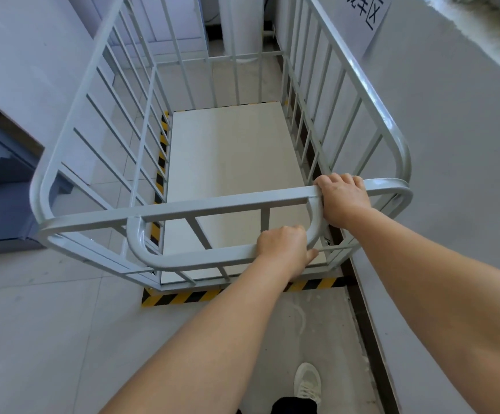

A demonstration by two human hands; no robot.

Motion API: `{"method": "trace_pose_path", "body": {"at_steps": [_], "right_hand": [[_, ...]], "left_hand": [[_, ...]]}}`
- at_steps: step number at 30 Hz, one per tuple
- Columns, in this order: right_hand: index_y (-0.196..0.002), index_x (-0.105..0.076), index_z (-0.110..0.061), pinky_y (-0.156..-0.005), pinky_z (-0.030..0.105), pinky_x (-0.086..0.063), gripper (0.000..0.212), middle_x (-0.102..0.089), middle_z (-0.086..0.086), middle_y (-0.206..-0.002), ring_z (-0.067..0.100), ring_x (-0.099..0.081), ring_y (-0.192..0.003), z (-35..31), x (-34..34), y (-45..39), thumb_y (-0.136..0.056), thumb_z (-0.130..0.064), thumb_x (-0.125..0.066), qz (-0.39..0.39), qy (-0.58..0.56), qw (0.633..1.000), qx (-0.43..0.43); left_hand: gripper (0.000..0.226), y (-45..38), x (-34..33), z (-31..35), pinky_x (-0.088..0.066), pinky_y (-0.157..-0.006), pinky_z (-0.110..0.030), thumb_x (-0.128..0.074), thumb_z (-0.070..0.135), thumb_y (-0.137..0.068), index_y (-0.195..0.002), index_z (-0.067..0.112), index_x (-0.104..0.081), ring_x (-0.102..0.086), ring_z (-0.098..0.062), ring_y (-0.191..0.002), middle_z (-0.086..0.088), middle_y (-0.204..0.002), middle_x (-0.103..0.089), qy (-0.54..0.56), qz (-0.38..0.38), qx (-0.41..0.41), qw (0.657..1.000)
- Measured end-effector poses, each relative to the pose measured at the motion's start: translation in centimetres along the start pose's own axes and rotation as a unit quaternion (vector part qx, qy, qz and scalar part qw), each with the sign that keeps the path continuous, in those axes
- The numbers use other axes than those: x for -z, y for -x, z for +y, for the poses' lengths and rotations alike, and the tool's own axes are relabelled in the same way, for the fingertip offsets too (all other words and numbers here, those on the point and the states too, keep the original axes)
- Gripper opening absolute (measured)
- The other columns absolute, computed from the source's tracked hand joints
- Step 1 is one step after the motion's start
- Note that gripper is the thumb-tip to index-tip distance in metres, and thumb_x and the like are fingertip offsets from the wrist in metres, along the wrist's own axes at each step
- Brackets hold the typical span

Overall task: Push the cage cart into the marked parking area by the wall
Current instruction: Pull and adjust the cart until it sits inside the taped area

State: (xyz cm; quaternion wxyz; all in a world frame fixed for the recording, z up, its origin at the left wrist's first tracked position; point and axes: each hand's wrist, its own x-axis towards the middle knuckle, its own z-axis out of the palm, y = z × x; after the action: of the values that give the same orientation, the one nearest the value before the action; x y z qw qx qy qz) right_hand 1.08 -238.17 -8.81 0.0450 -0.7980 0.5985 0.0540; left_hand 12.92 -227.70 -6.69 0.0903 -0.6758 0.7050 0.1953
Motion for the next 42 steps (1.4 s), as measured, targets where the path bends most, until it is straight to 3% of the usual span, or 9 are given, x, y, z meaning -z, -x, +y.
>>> {"method": "trace_pose_path", "body": {"at_steps": [4,9,13,16,23,34,42], "right_hand": [[-0.137,-0.043,-0.023,-0.114,0.043,-0.022,0.056,-0.050,0.003,-0.134,0.027,-0.037,-0.132,-0.4,0.4,1.0,-0.086,-0.013,-0.064,-0.009,-0.026,0.999,-0.020],[-0.128,-0.056,-0.020,-0.103,0.041,-0.035,0.036,-0.060,0.003,-0.122,0.025,-0.048,-0.116,-3.7,2.1,1.1,-0.093,-0.014,-0.051,-0.007,-0.121,0.992,-0.044],[-0.141,-0.043,-0.028,-0.114,0.045,-0.020,0.050,-0.049,-0.003,-0.140,0.022,-0.037,-0.133,-9.1,2.0,2.0,-0.094,-0.045,-0.048,-0.043,-0.121,0.991,0.025],[-0.144,-0.035,-0.033,-0.117,0.046,-0.012,0.063,-0.040,-0.003,-0.145,0.023,-0.025,-0.139,-11.8,1.4,2.4,-0.089,-0.062,-0.046,-0.050,-0.110,0.992,0.041],[-0.130,-0.043,-0.036,-0.118,0.045,0.000,0.039,-0.042,-0.002,-0.128,0.024,-0.022,-0.134,-13.1,0.0,1.0,-0.096,-0.055,-0.037,-0.035,-0.130,0.991,0.013],[-0.122,-0.046,-0.035,-0.111,0.044,-0.007,0.035,-0.041,-0.001,-0.114,0.025,-0.030,-0.122,-13.9,-0.1,-2.3,-0.096,-0.056,-0.037,-0.035,-0.113,0.993,0.018],[-0.125,-0.046,-0.035,-0.112,0.043,-0.006,0.036,-0.043,0.001,-0.118,0.026,-0.030,-0.124,-13.9,0.0,-2.0,-0.096,-0.055,-0.037,-0.041,-0.100,0.994,0.016]], "left_hand": [[0.040,1.2,0.0,-3.1,-0.041,-0.066,-0.034,-0.050,0.056,-0.091,-0.093,0.016,-0.048,-0.055,-0.022,-0.078,-0.004,-0.086,-0.057,-0.020,-0.018,-0.006,1.000],[0.047,2.7,-0.2,-7.6,-0.043,-0.069,-0.033,-0.054,0.060,-0.087,-0.096,0.015,-0.054,-0.058,-0.023,-0.080,-0.003,-0.089,-0.062,-0.047,-0.009,-0.007,0.999],[0.047,3.9,-0.9,-11.3,-0.041,-0.075,-0.034,-0.054,0.060,-0.086,-0.102,0.016,-0.058,-0.060,-0.024,-0.085,-0.003,-0.093,-0.065,-0.067,0.020,0.014,0.997],[0.045,4.4,-1.3,-13.0,-0.038,-0.069,-0.034,-0.052,0.059,-0.087,-0.103,0.017,-0.057,-0.060,-0.025,-0.085,-0.003,-0.094,-0.065,-0.057,0.023,0.018,0.998],[0.036,3.5,-0.8,-14.4,-0.042,-0.064,-0.032,-0.047,0.050,-0.091,-0.100,0.017,-0.057,-0.061,-0.026,-0.080,-0.006,-0.093,-0.066,-0.068,0.002,-0.040,0.997],[0.033,1.8,0.4,-16.0,-0.043,-0.062,-0.031,-0.046,0.047,-0.092,-0.100,0.017,-0.059,-0.060,-0.023,-0.076,-0.004,-0.088,-0.064,-0.095,0.024,-0.037,0.994],[0.038,2.1,0.3,-15.8,-0.039,-0.058,-0.030,-0.044,0.052,-0.093,-0.100,0.018,-0.058,-0.053,-0.021,-0.068,-0.001,-0.081,-0.058,-0.102,0.043,-0.027,0.994]]}}
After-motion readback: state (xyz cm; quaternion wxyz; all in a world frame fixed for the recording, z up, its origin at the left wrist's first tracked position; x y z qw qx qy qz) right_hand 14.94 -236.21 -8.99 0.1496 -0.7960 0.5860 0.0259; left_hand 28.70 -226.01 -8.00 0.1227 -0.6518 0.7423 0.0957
